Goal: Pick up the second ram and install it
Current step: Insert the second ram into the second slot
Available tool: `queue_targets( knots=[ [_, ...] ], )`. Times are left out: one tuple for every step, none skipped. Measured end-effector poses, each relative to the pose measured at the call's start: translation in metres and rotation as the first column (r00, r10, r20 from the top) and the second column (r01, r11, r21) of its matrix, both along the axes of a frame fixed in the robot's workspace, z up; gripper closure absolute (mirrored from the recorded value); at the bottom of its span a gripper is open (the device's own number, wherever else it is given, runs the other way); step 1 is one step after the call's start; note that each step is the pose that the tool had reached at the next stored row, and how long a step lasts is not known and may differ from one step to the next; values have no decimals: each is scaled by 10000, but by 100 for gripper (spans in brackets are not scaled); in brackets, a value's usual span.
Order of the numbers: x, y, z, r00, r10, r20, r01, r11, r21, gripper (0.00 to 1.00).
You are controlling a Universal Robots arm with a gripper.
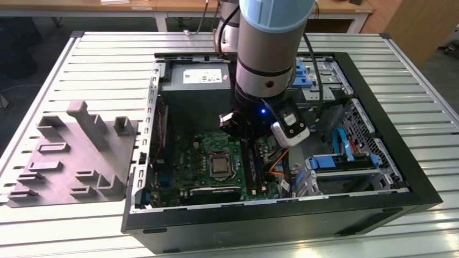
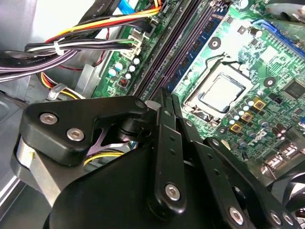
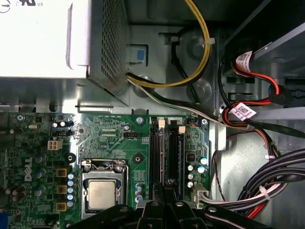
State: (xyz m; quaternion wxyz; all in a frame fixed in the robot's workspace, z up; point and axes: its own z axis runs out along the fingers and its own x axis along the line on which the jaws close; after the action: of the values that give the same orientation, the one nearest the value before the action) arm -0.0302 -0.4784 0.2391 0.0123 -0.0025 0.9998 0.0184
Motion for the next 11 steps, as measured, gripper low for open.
queue_targets(
  knots=[
    [0,0,0,10000,0,0,0,10000,2,88],
    [0,0,-1,10000,0,1,0,10000,5,88],
    [0,-4,-4,10000,0,1,0,10000,7,88],
    [1,-10,-8,10000,2,1,-2,10000,6,88],
    [1,-16,-12,10000,1,1,-1,10000,6,88],
    [0,-23,-16,10000,0,1,0,10000,7,88],
    [0,-28,-21,10000,0,1,0,10000,8,88],
    [0,-30,-27,10000,0,1,0,10000,9,88],
    [0,-30,-35,10000,0,1,0,10000,11,88],
    [0,-30,-47,10000,0,1,0,10000,10,88],
    [0,-31,-56,10000,0,1,0,10000,9,88]
  ],
)
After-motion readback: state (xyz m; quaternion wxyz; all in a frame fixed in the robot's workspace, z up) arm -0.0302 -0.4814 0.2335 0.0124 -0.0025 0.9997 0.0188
